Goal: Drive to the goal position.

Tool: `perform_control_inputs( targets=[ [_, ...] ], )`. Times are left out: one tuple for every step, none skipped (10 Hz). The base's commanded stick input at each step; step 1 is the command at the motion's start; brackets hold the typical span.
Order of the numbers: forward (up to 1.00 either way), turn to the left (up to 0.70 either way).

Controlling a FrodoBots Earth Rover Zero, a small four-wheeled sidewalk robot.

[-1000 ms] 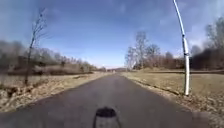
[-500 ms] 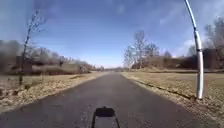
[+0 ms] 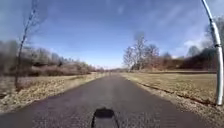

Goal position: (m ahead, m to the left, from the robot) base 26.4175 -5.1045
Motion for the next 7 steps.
perform_control_inputs(
  targets=[
    [1.0,0.04],
    [1.0,0.05],
    [1.0,0.05],
    [1.0,0.06],
    [1.0,0.07],
    [1.0,0.07],
    [1.0,0.07]
  ],
)
